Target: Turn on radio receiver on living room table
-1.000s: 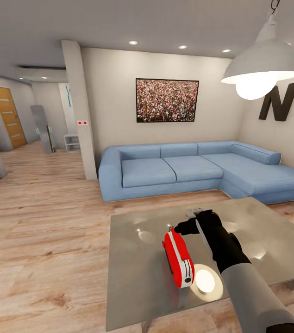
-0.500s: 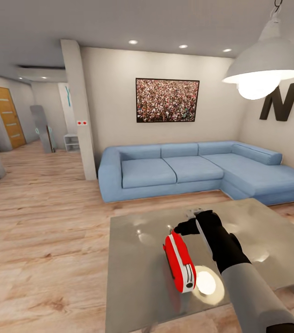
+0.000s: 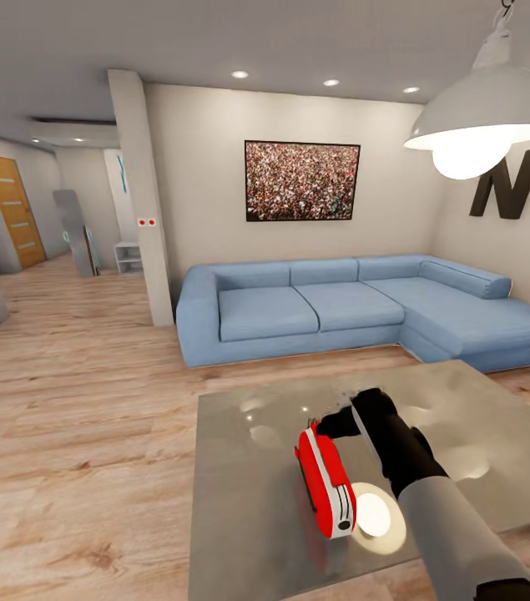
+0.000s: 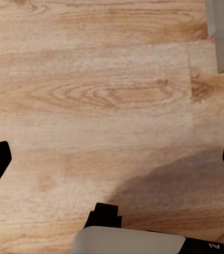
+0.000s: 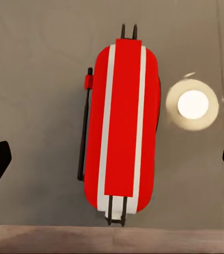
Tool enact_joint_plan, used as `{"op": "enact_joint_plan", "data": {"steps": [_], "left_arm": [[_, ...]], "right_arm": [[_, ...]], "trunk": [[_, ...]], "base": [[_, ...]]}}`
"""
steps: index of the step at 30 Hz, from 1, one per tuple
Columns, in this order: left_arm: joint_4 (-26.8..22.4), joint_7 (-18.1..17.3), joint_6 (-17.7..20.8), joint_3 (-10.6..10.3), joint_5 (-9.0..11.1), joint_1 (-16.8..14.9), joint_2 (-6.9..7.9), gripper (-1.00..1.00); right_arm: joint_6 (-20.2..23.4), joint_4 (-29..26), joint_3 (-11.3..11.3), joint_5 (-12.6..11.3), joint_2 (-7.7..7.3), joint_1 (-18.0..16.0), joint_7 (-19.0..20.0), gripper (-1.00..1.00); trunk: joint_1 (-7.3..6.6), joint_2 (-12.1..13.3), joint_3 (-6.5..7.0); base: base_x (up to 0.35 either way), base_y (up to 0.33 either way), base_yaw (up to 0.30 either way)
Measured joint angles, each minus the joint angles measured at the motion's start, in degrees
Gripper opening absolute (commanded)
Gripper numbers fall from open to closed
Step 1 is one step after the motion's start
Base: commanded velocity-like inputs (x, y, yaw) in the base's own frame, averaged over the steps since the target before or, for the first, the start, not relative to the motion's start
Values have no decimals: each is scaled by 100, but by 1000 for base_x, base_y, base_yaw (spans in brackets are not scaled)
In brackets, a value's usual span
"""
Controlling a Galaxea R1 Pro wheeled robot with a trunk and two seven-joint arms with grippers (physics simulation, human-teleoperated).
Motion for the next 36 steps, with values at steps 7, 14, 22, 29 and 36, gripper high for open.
{"op": "enact_joint_plan", "data": {"steps": [7, 14, 22, 29, 36], "left_arm": [[0, 0, -194, 24, -10, 0, 8, 100], [0, 0, -204, 25, -10, 0, 10, 100], [1, 0, -203, 25, -10, 0, 5, 100], [0, -11, -185, -7, -4, 0, -12, 100], [0, -48, -190, 3, 31, 0, -61, 100]], "right_arm": [[-22, 203, -7, -1, 0, 0, -6, 100], [-26, 211, -14, 0, -2, 0, -6, 100], [-32, 211, -15, 8, -4, 0, -7, 100], [-32, 211, -10, 6, -4, 0, -6, 100], [-32, 211, -14, 1, -4, 0, -6, 100]], "trunk": [[0, 0, 0], [0, 0, 0], [0, 0, 0], [0, 0, 0], [43, -79, -35]], "base": [[141, 0, 0], [56, 0, 0], [1, 0, 0], [0, 0, 0], [0, 0, 0]]}}
